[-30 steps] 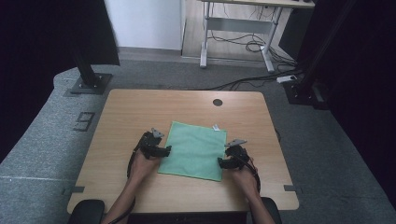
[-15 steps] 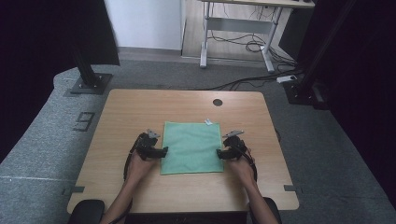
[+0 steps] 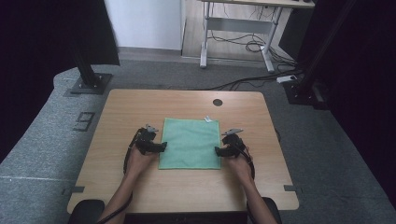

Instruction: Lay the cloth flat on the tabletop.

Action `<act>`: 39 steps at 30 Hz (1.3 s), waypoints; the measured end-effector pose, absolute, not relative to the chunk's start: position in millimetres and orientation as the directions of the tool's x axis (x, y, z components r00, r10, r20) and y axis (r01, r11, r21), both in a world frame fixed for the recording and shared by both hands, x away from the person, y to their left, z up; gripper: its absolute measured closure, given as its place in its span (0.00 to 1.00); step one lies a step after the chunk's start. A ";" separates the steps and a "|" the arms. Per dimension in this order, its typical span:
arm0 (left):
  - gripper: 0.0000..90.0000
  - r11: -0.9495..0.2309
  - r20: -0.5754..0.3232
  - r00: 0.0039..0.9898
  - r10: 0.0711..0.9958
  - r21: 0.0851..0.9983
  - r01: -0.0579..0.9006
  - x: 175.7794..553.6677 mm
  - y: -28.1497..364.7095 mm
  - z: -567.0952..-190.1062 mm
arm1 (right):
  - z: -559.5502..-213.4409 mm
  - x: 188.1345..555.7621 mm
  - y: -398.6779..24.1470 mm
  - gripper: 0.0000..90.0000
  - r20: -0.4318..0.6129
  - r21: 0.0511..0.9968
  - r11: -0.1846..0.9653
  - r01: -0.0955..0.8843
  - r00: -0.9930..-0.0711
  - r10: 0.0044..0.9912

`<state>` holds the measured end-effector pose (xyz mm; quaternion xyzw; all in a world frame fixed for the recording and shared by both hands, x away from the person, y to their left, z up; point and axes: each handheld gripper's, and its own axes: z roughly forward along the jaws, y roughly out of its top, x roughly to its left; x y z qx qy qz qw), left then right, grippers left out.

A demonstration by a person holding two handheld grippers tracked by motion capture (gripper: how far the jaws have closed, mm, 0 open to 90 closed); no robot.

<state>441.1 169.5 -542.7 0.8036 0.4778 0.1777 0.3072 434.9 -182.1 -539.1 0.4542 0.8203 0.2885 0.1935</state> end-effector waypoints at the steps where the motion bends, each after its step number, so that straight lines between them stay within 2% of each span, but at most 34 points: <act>1: 0.23 -0.353 -0.008 0.479 0.878 0.664 0.659 440.8 169.5 -542.7 | -539.3 435.4 -182.5 0.29 -0.051 0.650 0.418 0.635 -0.513 0.857; 11: 0.23 -0.370 -0.001 0.496 0.868 0.664 0.649 434.6 169.8 -537.2 | -536.6 435.0 -182.8 0.29 -0.053 0.653 0.429 0.623 -0.528 0.847; 16: 0.20 -0.384 -0.013 0.527 0.850 0.669 0.636 423.3 174.5 -531.4 | -528.6 429.4 -185.2 0.25 -0.040 0.671 0.426 0.607 -0.544 0.838; 24: 0.16 -0.420 -0.005 0.569 0.822 0.669 0.613 399.9 185.1 -517.8 | -515.7 413.1 -196.2 0.14 -0.008 0.688 0.416 0.595 -0.566 0.824; 28: 0.16 -0.433 0.017 0.577 0.817 0.679 0.593 387.5 191.1 -510.1 | -513.7 402.5 -202.9 0.00 -0.024 0.682 0.420 0.598 -0.556 0.831; 36: 0.00 -0.469 0.065 0.587 0.807 0.675 0.570 366.4 202.5 -508.9 | -516.6 382.1 -223.9 0.00 -0.024 0.701 0.385 0.600 -0.519 0.854; 39: 0.00 -0.466 0.065 0.582 0.811 0.675 0.572 360.6 209.0 -514.1 | -520.3 377.1 -232.1 0.00 -0.007 0.704 0.359 0.613 -0.499 0.866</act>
